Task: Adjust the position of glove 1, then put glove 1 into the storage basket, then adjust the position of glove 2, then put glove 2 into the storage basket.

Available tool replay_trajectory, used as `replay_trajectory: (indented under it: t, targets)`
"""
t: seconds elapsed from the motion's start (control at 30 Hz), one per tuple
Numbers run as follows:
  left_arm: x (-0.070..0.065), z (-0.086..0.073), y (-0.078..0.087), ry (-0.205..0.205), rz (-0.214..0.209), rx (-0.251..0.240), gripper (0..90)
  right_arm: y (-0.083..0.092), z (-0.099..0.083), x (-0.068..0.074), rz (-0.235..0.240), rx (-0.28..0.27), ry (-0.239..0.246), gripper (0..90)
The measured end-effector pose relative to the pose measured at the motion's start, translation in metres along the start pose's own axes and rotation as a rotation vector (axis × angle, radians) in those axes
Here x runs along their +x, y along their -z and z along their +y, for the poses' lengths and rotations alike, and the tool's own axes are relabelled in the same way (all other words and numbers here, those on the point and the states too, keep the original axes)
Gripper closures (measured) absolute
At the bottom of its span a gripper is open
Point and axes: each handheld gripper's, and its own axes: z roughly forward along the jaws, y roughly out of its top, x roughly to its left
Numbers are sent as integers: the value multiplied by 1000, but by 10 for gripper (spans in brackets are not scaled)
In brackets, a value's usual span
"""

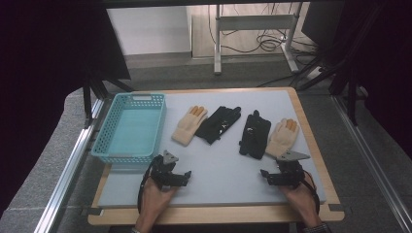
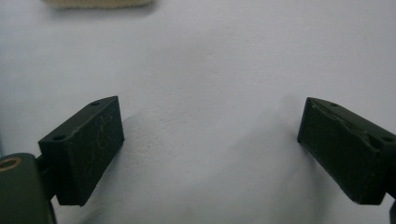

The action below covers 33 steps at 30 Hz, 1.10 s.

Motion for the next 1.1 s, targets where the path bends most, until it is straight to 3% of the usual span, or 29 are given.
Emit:
replay_trajectory:
  t: [0.4,0.67,1.1]
  targets:
    - [0,0,0,-6,1,3,72,-2,0,2,-22,20,8,101]
    - [0,0,0,-4,1,1,73,0,0,4,-10,5,16,185]
    - [0,0,1,-6,1,2,73,1,1,1,4,9,5,198]
